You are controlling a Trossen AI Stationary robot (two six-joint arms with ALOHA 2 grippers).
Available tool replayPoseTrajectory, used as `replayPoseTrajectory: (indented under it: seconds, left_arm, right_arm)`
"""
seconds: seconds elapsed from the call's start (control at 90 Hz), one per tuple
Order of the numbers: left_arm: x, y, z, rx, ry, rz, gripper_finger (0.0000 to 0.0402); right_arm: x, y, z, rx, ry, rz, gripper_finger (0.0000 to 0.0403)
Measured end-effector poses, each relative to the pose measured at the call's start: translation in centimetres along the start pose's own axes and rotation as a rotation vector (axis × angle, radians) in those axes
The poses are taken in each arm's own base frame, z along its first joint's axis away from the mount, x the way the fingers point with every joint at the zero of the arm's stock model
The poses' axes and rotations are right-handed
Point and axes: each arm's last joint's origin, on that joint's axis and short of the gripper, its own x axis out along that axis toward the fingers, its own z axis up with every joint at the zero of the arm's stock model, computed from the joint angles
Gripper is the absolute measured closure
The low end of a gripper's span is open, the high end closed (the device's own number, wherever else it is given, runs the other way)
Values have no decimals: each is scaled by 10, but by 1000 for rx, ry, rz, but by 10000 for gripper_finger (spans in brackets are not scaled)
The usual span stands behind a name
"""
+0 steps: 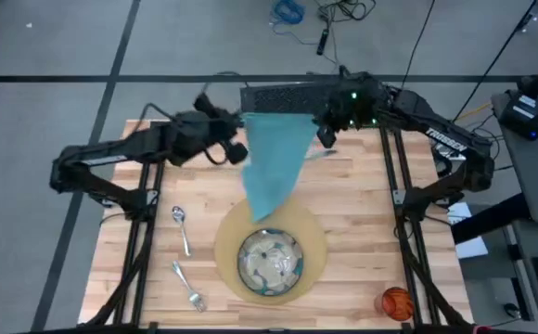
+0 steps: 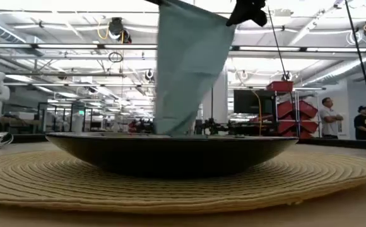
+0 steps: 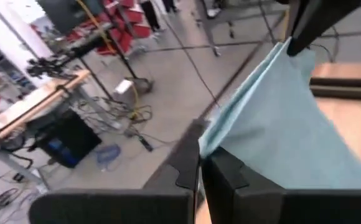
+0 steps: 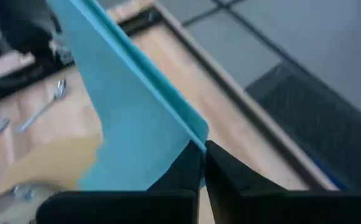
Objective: Set table place
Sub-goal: Fold the blue napkin
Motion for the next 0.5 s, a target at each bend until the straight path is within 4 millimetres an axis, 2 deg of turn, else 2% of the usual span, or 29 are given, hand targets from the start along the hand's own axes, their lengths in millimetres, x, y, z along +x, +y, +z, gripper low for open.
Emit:
replayPoseTrajectory:
  seconds: [0.189, 0.344, 0.5]
  left_arm:
    - [6, 26, 7, 23, -17, 53, 401]
    - [19, 39, 11, 30, -11, 66, 401]
    - [18, 43, 8, 38, 9, 54, 401]
  right_arm:
    - [-5, -13, 33, -28, -98, -14, 403]
    - [12, -18, 60, -45, -90, 7, 403]
    - [30, -5, 68, -74, 12, 36, 403]
